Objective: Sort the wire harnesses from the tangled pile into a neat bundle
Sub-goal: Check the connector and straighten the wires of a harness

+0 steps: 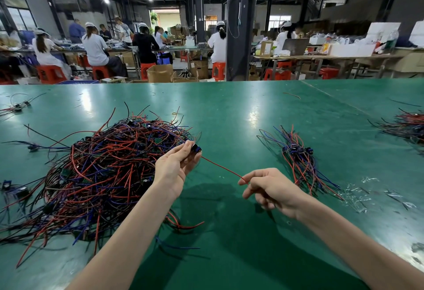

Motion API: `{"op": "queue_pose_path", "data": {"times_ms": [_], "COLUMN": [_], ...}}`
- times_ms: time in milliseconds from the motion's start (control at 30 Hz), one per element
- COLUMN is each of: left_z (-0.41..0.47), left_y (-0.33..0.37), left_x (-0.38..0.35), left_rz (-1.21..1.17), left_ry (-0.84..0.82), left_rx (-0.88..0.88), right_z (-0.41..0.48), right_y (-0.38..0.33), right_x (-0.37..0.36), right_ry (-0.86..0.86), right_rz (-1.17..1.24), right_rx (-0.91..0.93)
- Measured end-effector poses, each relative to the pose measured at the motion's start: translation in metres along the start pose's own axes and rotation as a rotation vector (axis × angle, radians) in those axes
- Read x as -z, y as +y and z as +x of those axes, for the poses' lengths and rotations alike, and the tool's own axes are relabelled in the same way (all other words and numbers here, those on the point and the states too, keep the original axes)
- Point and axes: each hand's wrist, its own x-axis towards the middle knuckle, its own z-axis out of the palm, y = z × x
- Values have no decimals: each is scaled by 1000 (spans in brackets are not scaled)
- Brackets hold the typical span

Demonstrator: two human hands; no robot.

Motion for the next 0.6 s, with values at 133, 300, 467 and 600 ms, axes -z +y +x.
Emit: {"op": "queue_pose_path", "data": {"times_ms": [133,300,467,600], "left_z": [0,0,-1,-4], "left_y": [0,-1,-7,-10], "left_x": [0,1,0,-2], "left_rz": [4,4,0,-55], "left_ry": [7,12,-9,-47], "left_rx": [-3,3,56,134], "right_z": [1,3,-2,-1], "right_y": [2,3,1,-2], "right_x": [-1,2,13,23], "right_ry": [-9,-40,-417,-593], "right_rz": [27,19,-121,-183], "right_rx": [-8,-23,-134,-140]}}
